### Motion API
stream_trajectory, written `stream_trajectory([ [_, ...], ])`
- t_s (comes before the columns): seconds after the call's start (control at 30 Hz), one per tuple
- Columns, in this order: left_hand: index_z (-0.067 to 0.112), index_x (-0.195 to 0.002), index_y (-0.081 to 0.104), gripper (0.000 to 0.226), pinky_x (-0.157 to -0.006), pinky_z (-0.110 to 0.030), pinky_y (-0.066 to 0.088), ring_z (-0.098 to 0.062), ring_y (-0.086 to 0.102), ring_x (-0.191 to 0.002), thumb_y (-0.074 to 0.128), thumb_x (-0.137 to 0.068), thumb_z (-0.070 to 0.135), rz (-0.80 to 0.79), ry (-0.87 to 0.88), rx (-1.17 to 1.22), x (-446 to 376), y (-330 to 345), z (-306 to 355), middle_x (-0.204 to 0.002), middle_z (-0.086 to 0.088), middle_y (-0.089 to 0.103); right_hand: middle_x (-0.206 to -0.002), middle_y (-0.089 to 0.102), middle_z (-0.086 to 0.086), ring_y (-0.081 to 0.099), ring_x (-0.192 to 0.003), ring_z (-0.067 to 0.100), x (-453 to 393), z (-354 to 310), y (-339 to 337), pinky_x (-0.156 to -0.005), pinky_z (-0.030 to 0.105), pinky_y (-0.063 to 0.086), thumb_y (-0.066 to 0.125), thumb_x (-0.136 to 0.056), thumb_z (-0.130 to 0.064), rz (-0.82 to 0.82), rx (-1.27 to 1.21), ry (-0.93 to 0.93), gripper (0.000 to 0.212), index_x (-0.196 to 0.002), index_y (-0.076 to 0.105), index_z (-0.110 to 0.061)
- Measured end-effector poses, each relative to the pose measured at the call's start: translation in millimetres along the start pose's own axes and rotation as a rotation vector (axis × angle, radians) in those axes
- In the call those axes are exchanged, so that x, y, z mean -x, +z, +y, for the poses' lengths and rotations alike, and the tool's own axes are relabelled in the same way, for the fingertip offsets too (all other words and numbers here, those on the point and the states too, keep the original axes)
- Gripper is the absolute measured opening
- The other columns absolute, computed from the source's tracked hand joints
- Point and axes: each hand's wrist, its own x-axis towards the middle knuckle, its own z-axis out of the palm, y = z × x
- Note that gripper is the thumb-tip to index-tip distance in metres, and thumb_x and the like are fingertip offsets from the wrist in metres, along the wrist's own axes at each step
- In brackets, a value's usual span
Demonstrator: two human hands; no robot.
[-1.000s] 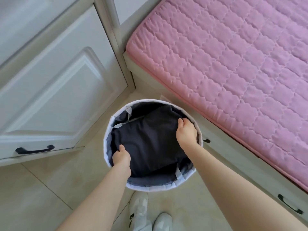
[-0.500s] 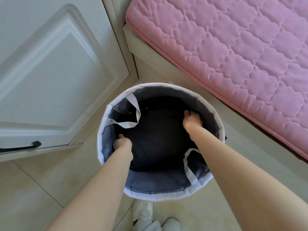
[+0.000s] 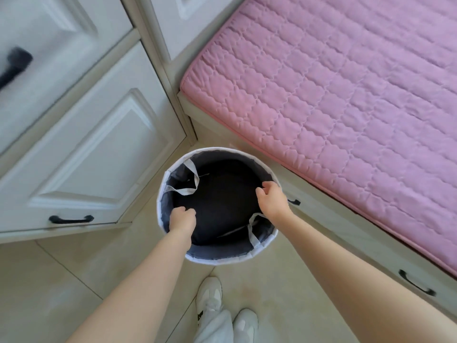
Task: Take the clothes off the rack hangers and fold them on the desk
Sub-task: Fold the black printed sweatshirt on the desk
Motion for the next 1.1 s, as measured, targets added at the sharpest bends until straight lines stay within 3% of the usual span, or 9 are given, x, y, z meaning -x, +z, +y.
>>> stream_trajectory([
  [0.07,0.015,-0.139,0.045,0.046,-0.106,-0.047,0.042,-0.027,0.053,-0.118,0.051,-0.094,0.015,-0.032,0.074,0.008,34.1,-7.3,6.3,-0.128,-0.008,0.056,-0.135,0.054,0.006,0.05,-0.123,0.022,33.8,-9.3,-17.9,-0.093,0.027,0.037,0.041,-0.1,-0.022,0.004,-0.044,-0.022,0.043,-0.141,0.041,-0.009],
  [0.2,0.011,-0.122,0.054,0.026,-0.097,-0.038,0.049,-0.02,0.064,-0.103,0.051,-0.096,0.009,-0.125,0.217,0.041,137.4,-29.6,30.5,-0.103,-0.003,0.068,-0.129,0.057,0.001,0.052,-0.112,0.016,122.9,-24.9,-68.1,-0.089,0.024,0.036,0.043,-0.099,-0.022,0.038,-0.132,-0.066,0.039,-0.137,0.046,-0.013],
  [0.3,0.013,-0.116,0.058,0.021,-0.088,-0.032,0.052,-0.018,0.069,-0.097,0.049,-0.097,0.007,-0.202,0.326,0.072,217.7,-41.8,57.4,-0.1,-0.004,0.072,-0.12,0.059,-0.006,0.05,-0.101,0.007,187.3,-31.9,-109.9,-0.084,0.02,0.036,0.046,-0.098,-0.023,0.113,-0.208,-0.119,0.035,-0.133,0.049,-0.018],
  [0.43,0.016,-0.109,0.061,0.018,-0.086,-0.03,0.053,-0.015,0.071,-0.09,0.05,-0.096,0.008,-0.297,0.5,0.032,314.5,-56.0,86.8,-0.094,-0.003,0.075,-0.112,0.06,-0.014,0.054,-0.104,0.0,267.1,-32.4,-155.0,-0.075,0.002,0.037,0.049,-0.099,-0.026,0.24,-0.31,-0.165,0.026,-0.124,0.054,-0.025],
  [0.67,0.017,-0.1,0.065,0.015,-0.08,-0.026,0.053,-0.014,0.07,-0.081,0.052,-0.097,0.009,-0.484,0.728,-0.192,424.1,-68.8,100.2,-0.082,0.0,0.074,-0.108,0.064,-0.015,0.056,-0.097,-0.015,378.8,-13.0,-198.0,-0.084,0.005,0.043,0.055,-0.097,-0.021,0.484,-0.529,-0.116,0.018,-0.113,0.06,-0.025],
  [0.77,0.017,-0.097,0.066,0.015,-0.085,-0.037,0.055,-0.016,0.069,-0.078,0.053,-0.096,0.008,-0.577,0.795,-0.31,457.7,-66.6,97.6,-0.08,-0.001,0.073,-0.108,0.065,-0.013,0.057,-0.098,-0.013,418.4,-0.2,-208.7,-0.081,0.003,0.042,0.054,-0.097,-0.02,0.581,-0.615,-0.073,0.018,-0.113,0.06,-0.024],
  [0.93,0.016,-0.097,0.066,0.013,-0.088,-0.044,0.053,-0.015,0.069,-0.074,0.054,-0.096,0.01,-0.738,0.936,-0.479,512.3,-56.3,87.9,-0.079,-0.003,0.073,-0.108,0.065,-0.011,0.06,-0.104,0.0,485.0,31.3,-217.2,-0.091,0.016,0.045,0.055,-0.097,-0.017,0.772,-0.72,0.005,0.016,-0.111,0.059,-0.025],
  [1.03,0.015,-0.094,0.066,0.012,-0.085,-0.043,0.054,-0.017,0.069,-0.074,0.055,-0.096,0.01,-0.83,1.002,-0.585,544.3,-47.5,75.0,-0.077,-0.003,0.072,-0.107,0.065,-0.01,0.059,-0.103,-0.002,528.8,54.3,-214.6,-0.082,0.006,0.041,0.054,-0.097,-0.02,0.849,-0.75,0.065,0.016,-0.112,0.058,-0.025],
  [1.1,0.016,-0.092,0.066,0.014,-0.083,-0.043,0.053,-0.019,0.068,-0.072,0.055,-0.095,0.008,-0.903,1.045,-0.655,565.4,-39.0,58.3,-0.075,-0.001,0.071,-0.108,0.066,-0.007,0.059,-0.103,0.003,561.2,74.3,-207.8,-0.081,0.008,0.041,0.053,-0.097,-0.02,0.921,-0.785,0.127,0.016,-0.111,0.057,-0.025],
])
